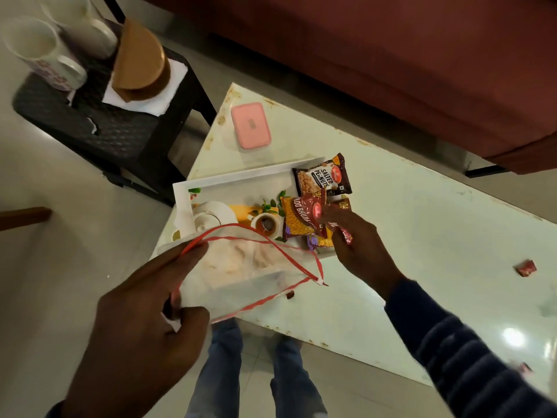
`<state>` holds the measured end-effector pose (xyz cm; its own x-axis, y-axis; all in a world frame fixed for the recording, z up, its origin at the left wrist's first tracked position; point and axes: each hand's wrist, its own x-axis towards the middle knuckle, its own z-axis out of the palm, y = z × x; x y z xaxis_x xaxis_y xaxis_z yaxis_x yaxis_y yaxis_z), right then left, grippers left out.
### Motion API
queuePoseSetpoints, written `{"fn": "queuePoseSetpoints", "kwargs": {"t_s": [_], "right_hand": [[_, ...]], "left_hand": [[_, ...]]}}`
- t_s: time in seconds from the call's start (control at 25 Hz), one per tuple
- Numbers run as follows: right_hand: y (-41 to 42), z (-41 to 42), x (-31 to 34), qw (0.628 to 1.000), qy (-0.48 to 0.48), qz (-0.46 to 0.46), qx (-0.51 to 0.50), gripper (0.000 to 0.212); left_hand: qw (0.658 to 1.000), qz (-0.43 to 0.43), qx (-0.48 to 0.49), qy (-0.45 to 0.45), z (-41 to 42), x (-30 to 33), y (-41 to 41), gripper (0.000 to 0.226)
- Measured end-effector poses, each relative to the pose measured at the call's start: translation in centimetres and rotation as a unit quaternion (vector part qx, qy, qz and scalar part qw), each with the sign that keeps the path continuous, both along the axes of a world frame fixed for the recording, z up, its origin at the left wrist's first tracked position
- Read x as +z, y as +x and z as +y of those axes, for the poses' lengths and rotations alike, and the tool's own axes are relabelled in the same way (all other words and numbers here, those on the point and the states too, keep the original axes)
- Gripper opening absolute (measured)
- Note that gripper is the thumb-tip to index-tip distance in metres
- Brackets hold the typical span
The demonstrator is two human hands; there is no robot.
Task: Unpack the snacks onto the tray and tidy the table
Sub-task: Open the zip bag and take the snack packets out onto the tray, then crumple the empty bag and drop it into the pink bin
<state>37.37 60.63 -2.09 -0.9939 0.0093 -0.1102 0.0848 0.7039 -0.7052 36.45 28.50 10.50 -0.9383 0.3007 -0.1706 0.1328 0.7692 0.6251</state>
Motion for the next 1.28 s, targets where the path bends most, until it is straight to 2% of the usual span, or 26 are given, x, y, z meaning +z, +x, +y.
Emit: {"fn": "queuePoseSetpoints", "kwargs": {"t_s": [0.04, 0.08, 0.12, 0.2, 0.24, 0.32, 0.4, 0.48, 0.56, 0.64, 0.68, 0.76, 0.84, 0.92, 0.96, 1.04, 1.08, 1.16, 1.2, 1.24, 1.28], "right_hand": [[0.8, -1.1, 2.4, 0.996, -0.070, 0.002, -0.048, 0.029], [1.3, -2.2, 5.4, 0.993, -0.100, 0.014, -0.058, 0.036], [1.6, -3.3, 8.6, 0.995, -0.095, 0.022, -0.035, 0.054], [1.9, -5.7, 15.3, 0.998, -0.011, 0.027, 0.052, 0.103], [1.7, -6.6, 18.3, 0.994, 0.046, 0.034, 0.093, 0.120], [0.8, -8.3, 23.6, 0.980, 0.129, 0.041, 0.145, 0.130], [-0.4, -9.1, 28.4, 0.975, 0.164, 0.054, 0.142, 0.127], [-1.0, -9.0, 33.5, 0.977, 0.176, 0.059, 0.110, 0.113], [-0.7, -8.8, 38.0, 0.979, 0.171, 0.069, 0.085, 0.086], [-0.4, -8.4, 41.9, 0.981, 0.147, 0.102, 0.070, 0.045], [-0.4, -8.1, 43.7, 0.984, 0.129, 0.110, 0.062, 0.030], [-0.6, -7.3, 47.8, 0.985, 0.107, 0.131, 0.044, 0.016], [-1.2, -6.3, 51.5, 0.980, 0.100, 0.168, 0.024, 0.010], [-1.7, -4.9, 55.0, 0.976, 0.086, 0.198, -0.009, 0.013], [-1.8, -4.3, 56.6, 0.975, 0.072, 0.208, -0.025, 0.018], [-2.1, -3.6, 58.9, 0.978, 0.021, 0.203, -0.037, 0.024], [-2.0, -3.5, 59.9, 0.981, -0.027, 0.187, -0.036, 0.023], [-1.6, -4.0, 61.2, 0.975, -0.157, 0.149, -0.041, 0.022], [-1.5, -4.4, 61.7, 0.963, -0.228, 0.131, -0.058, 0.022], [-1.4, -4.7, 62.2, 0.942, -0.305, 0.108, -0.089, 0.022], [-1.3, -4.9, 62.7, 0.911, -0.385, 0.071, -0.130, 0.021]], "left_hand": [[1.000, 0.002, 0.006, 0.018, 0.4, 1.1, -0.4, 0.067], [0.999, 0.010, 0.007, 0.034, 0.7, 2.4, -0.9, 0.073], [0.999, 0.011, 0.006, 0.038, 1.0, 3.9, -1.2, 0.075], [0.999, 0.032, -0.003, 0.036, 1.9, 7.9, -2.0, 0.069], [0.998, 0.041, -0.006, 0.042, 2.2, 10.3, -2.3, 0.066], [0.997, 0.059, -0.022, 0.055, 2.6, 15.1, -2.8, 0.060], [0.993, 0.086, -0.033, 0.069, 3.0, 19.7, -3.3, 0.055], [0.988, 0.111, -0.033, 0.104, 3.1, 24.8, -3.5, 0.046], [0.980, 0.138, -0.028, 0.143, 3.0, 29.7, -3.2, 0.039], [0.971, 0.151, -0.020, 0.185, 2.7, 33.3, -3.0, 0.041], [0.966, 0.147, -0.015, 0.210, 2.6, 34.6, -2.8, 0.045], [0.949, 0.138, 0.017, 0.282, 2.2, 36.6, -2.3, 0.066], [0.911, 0.122, 0.105, 0.380, 2.1, 37.3, -1.9, 0.081], [0.854, 0.094, 0.227, 0.458, 2.9, 37.3, -1.2, 0.071], [0.837, 0.052, 0.268, 0.474, 3.5, 37.4, -0.8, 0.071], [0.828, -0.079, 0.254, 0.494, 5.0, 37.1, -0.3, 0.114], [0.814, -0.127, 0.237, 0.514, 5.9, 37.5, -0.1, 0.123], [0.796, -0.149, 0.250, 0.531, 6.8, 38.5, -0.1, 0.113], [0.800, -0.151, 0.228, 0.534, 7.0, 38.8, -0.3, 0.112], [0.799, -0.169, 0.208, 0.538, 7.5, 39.3, -0.7, 0.119], [0.779, -0.219, 0.177, 0.560, 8.2, 39.7, -1.4, 0.123]]}}
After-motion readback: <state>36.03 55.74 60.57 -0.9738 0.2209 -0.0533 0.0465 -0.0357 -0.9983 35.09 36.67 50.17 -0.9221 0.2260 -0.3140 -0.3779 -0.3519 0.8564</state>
